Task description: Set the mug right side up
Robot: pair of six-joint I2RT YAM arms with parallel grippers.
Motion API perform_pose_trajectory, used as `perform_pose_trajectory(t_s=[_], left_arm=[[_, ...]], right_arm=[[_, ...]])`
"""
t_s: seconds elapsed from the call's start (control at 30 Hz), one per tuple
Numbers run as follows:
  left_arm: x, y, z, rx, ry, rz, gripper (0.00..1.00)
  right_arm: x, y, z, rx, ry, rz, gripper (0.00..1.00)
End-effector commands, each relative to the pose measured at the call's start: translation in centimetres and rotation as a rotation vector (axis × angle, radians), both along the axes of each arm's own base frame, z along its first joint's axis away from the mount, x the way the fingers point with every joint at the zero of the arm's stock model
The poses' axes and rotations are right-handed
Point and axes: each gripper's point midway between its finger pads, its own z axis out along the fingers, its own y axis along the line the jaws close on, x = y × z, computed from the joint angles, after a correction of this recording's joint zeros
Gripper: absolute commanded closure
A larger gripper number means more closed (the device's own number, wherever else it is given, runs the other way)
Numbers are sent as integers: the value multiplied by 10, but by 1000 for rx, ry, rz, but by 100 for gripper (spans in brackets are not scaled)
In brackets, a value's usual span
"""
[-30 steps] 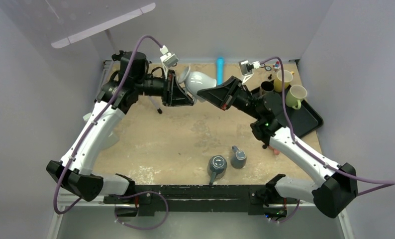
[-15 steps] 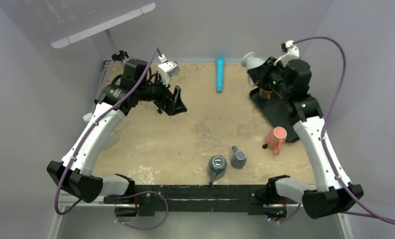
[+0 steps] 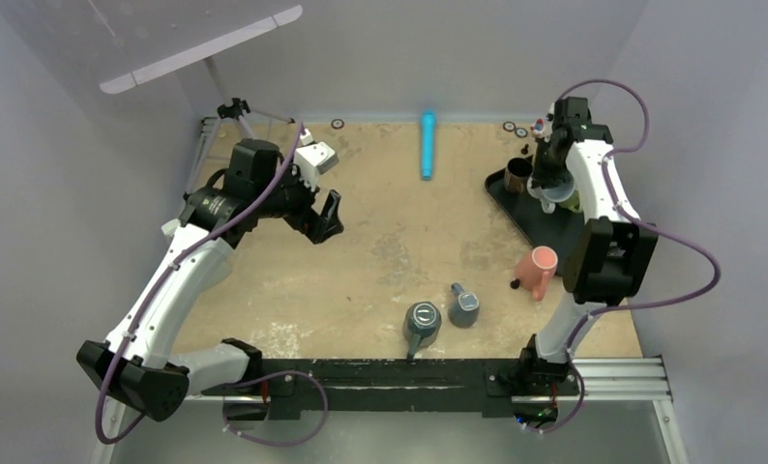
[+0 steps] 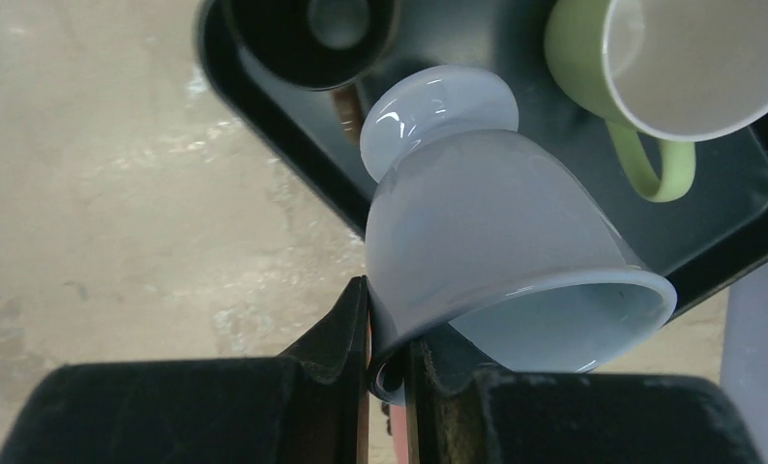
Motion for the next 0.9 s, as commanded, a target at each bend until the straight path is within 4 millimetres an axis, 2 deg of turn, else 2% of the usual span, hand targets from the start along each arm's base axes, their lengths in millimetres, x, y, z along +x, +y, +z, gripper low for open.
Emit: perform_pose_trajectory(t_s=[0.0,0.13,0.3,0.43,0.7,0.73,0.8,0.87], left_arm=[[1,10,1,17,-50,15,0],[2,13,-3,32,-43,20,0],[5,12,-7,40,-34,21,0],[5,14,-6,51,-39,20,0],[6,14,-9,58,-32,17,0],[6,14,-9,56,-32,15,0],[6,13,-9,54,-30,12,0],[4,12,-10,49,-23,3,0]], right_arm=[[4,-30,16,-103,2,-51,100],[15,-35,7,-101,-12,-57,100],[29,-32,-29,-69,87,-22,100],[32,-29,-54,-50,146,-9,100],[41,-34,-59,-67,148,-13,100],[41,-34,-60,-66,154,-9,94],[42,-31,-58,-55,155,0,74],[44,-29,-51,-47,133,6,63]])
